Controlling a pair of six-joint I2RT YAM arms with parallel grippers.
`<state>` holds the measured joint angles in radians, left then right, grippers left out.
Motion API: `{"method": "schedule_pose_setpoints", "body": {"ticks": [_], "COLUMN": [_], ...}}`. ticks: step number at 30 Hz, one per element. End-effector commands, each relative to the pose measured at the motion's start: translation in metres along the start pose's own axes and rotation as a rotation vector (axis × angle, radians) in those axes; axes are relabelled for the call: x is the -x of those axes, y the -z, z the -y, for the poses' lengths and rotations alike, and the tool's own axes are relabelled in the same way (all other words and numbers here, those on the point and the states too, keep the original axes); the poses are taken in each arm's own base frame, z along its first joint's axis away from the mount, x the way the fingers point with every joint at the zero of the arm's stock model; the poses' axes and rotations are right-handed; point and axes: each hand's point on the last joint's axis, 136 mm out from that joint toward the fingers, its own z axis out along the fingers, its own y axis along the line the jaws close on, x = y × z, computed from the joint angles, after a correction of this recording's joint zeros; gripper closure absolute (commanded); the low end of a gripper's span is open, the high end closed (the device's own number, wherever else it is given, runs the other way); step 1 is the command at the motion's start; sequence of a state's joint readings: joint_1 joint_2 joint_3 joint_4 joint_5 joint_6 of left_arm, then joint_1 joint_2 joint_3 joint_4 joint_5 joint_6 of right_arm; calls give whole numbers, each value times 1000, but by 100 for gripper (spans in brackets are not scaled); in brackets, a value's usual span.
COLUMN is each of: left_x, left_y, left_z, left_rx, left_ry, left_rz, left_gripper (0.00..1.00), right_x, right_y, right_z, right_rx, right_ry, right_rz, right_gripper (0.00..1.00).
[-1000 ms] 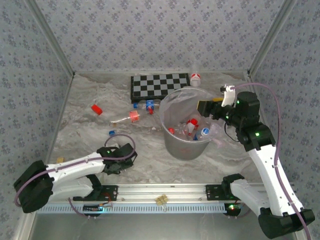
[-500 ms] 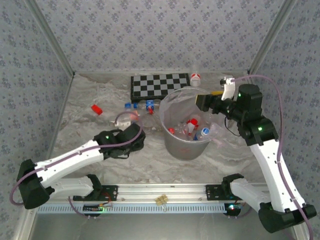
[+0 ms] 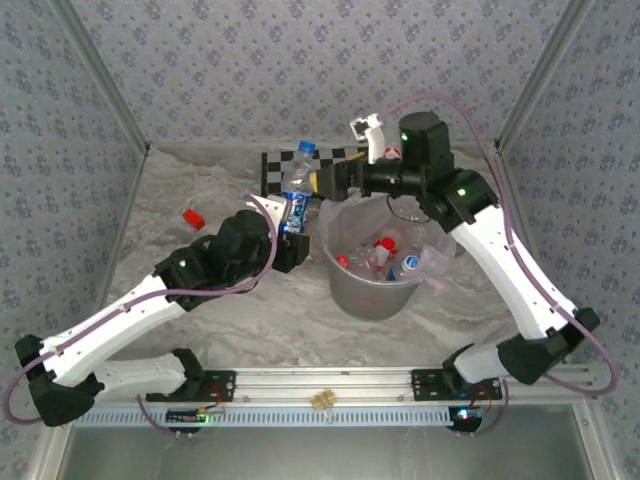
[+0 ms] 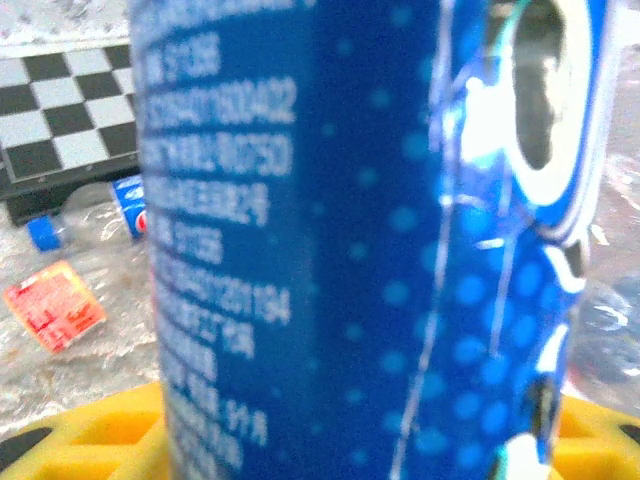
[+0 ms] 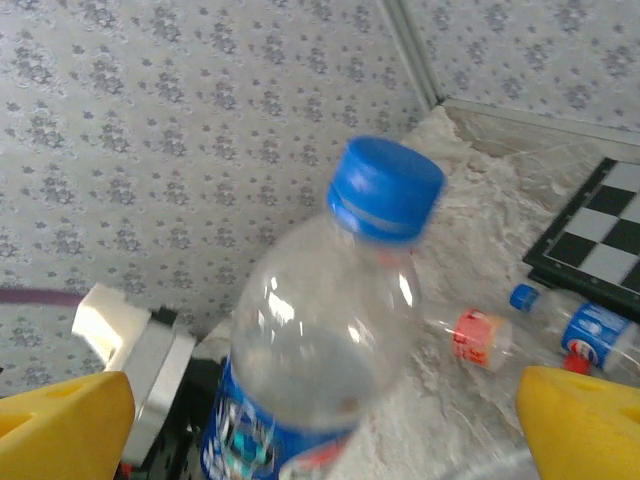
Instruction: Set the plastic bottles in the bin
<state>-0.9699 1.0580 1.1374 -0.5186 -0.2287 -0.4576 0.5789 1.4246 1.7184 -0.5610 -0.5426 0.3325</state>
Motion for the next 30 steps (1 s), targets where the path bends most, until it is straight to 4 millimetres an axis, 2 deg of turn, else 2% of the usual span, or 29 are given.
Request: {"method": "schedule_pose_setpoints", "body": {"ticks": [1, 4, 7, 11, 13, 17, 20, 22, 24, 26, 28, 30], "left_x": [10, 8, 6, 6, 8, 12, 19, 23, 27, 30, 30, 31], "left_y": [9, 9, 3, -3, -5, -6, -2, 0, 2, 5, 6, 4], "left_z": [17, 26, 31, 34, 31, 29, 31, 30, 29, 29, 29, 29], "left_rx": [-87, -128, -141, -134, -110, -86, -87, -80, -73, -69, -79, -85], "left_ry": [-85, -108, -120, -141, -140, -146, -152, -149, -144, -117, -99, -82], "left_rz": [51, 56, 47, 37, 44, 41, 55, 69, 81, 86, 96, 116], "left_gripper": [100, 100, 100, 100, 100, 86, 73, 51, 27, 9, 2, 1], "right_x": [17, 22, 23, 20, 20, 28, 43, 56, 72, 91, 109, 123], "right_y": [-3, -11, -19, -22, -19, -13, -6, 2, 16, 41, 70, 101], "right_z": [0, 12, 4, 2, 4, -1, -6, -10, -17, -22, -22, -17], "right_rx": [-36, -55, 24, 40, 20, 22, 17, 12, 9, -13, -63, -139], "right_ry": [5, -31, -61, -69, -70, -55, -24, 2, 40, 75, 108, 142], "right_rz": [35, 51, 32, 7, 16, 51, 93, 132, 181, 247, 326, 410], "right_gripper": [0, 0, 6, 27, 34, 54, 70, 82, 88, 92, 94, 97]}}
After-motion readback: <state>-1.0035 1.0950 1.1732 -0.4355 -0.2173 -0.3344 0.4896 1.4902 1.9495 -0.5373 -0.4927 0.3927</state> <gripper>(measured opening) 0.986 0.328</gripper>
